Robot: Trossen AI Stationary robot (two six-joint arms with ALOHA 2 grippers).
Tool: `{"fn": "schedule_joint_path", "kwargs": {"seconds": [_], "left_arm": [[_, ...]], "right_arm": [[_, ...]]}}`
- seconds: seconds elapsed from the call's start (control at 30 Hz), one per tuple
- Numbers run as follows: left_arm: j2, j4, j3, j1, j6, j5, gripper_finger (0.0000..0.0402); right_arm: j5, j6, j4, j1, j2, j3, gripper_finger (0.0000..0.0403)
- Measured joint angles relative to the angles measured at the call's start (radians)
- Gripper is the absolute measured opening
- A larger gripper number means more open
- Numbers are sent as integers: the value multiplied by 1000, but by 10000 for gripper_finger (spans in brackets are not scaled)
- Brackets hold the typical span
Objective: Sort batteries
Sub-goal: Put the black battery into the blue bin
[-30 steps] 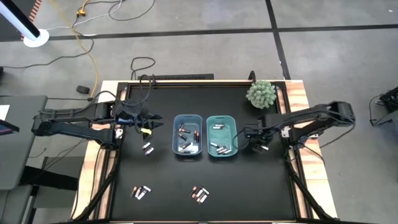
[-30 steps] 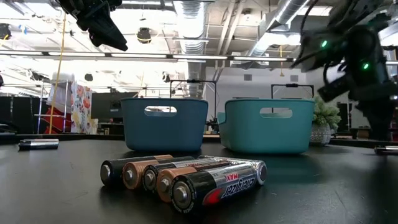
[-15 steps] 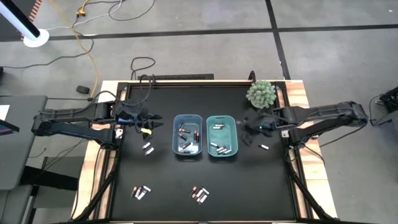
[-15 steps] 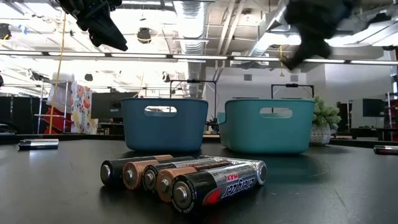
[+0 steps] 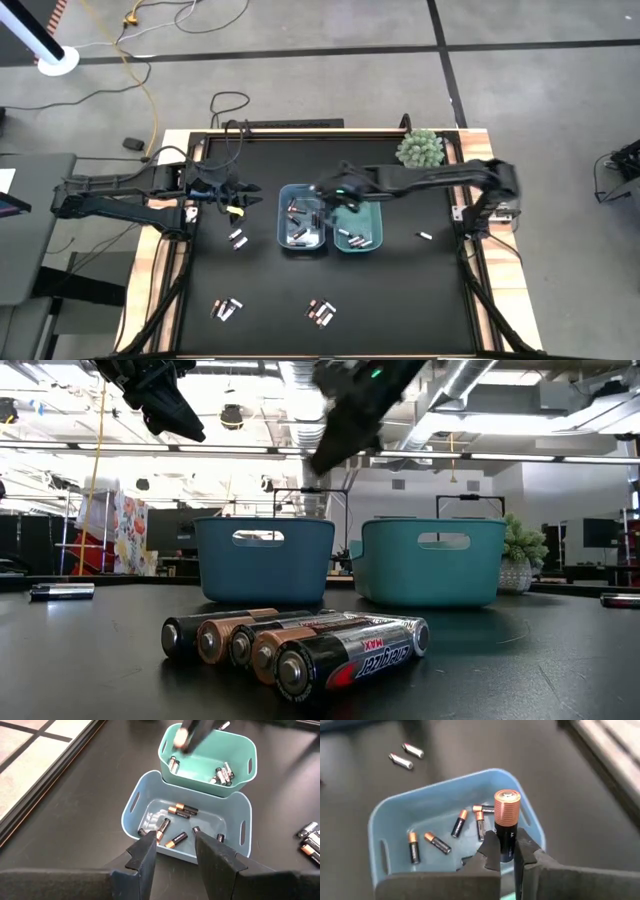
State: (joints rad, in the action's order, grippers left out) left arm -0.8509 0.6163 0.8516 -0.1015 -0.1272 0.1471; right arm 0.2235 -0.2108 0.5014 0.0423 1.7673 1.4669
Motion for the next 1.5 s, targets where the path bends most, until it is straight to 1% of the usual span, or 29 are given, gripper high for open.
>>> {"fn": "schedule_joint_path", "kwargs": {"seconds": [0.13, 0.3, 0.43, 0.6, 0.8, 0.9, 1.3, 1.5], "left_arm": [[0, 0, 0, 0, 0, 0, 130], [0, 0, 0, 0, 0, 0, 130], [0, 0, 0, 0, 0, 0, 130], [0, 0, 0, 0, 0, 0, 130], [0, 0, 0, 0, 0, 0, 130], [0, 0, 0, 0, 0, 0, 130], [0, 0, 0, 0, 0, 0, 130], [0, 1, 0, 0, 0, 0, 130]], "right_arm": [[-34, 2, 72, 21, 163, 121, 14], [-59, 2, 156, 27, 330, 225, 14], [-78, 3, 203, 26, 421, 283, 15], [-101, 3, 202, 26, 492, 329, 15], [-117, 2, 197, 23, 540, 369, 16], [-117, 2, 197, 18, 540, 369, 25], [-119, 4, 209, 10, 540, 367, 117], [-131, 9, 307, 14, 519, 425, 150]]}}
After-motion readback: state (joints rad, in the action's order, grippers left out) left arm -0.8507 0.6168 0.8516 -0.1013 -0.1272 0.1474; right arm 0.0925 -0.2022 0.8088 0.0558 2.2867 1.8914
